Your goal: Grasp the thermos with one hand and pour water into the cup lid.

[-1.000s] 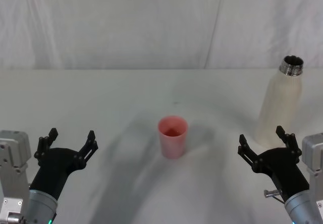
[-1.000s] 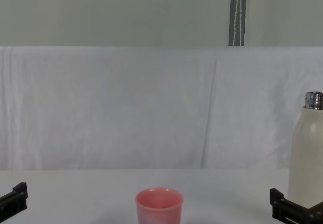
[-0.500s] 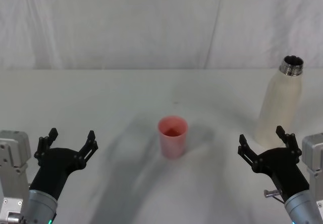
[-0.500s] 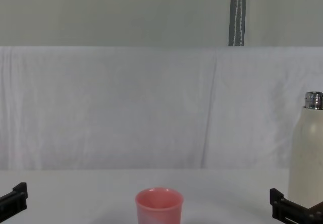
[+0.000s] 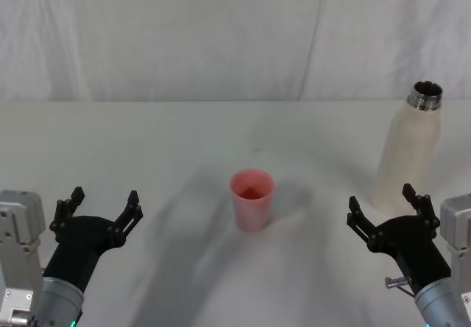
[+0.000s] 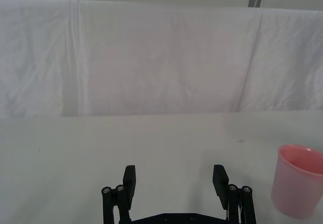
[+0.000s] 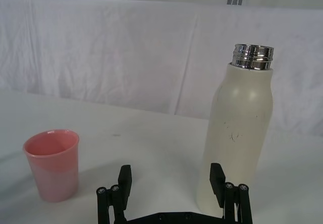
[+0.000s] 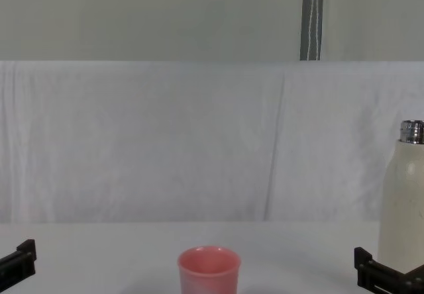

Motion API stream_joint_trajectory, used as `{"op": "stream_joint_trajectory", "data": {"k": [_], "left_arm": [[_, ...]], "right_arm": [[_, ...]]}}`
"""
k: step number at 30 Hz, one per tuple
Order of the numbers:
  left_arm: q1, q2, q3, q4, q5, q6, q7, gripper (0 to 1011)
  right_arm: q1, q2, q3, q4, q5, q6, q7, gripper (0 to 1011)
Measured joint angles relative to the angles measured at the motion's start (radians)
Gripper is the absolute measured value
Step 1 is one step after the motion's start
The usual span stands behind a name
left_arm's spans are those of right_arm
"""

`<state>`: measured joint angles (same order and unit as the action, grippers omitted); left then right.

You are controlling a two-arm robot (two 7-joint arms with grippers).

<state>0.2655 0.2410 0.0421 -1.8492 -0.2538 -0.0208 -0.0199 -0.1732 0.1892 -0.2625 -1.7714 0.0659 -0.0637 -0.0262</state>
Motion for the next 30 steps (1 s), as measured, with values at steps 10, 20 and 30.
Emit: {"op": "stream_joint_trajectory", "data": {"k": [10, 20, 30], "left_arm": [[0.0, 0.0, 0.0, 0.0, 0.0, 0.0, 0.0, 1001], [0.0, 0.0, 0.0, 0.0, 0.0, 0.0, 0.0, 1001], [0.0, 0.0, 0.0, 0.0, 0.0, 0.0, 0.0, 1001]], "right_arm": [[0.0, 0.0, 0.0, 0.0, 0.0, 0.0, 0.0, 1001], [0.0, -0.001, 0.001, 0.0, 0.0, 0.0, 0.001, 1001], [0.018, -0.025, 0.053, 0.032, 0.037, -0.013, 0.06, 1001]]}}
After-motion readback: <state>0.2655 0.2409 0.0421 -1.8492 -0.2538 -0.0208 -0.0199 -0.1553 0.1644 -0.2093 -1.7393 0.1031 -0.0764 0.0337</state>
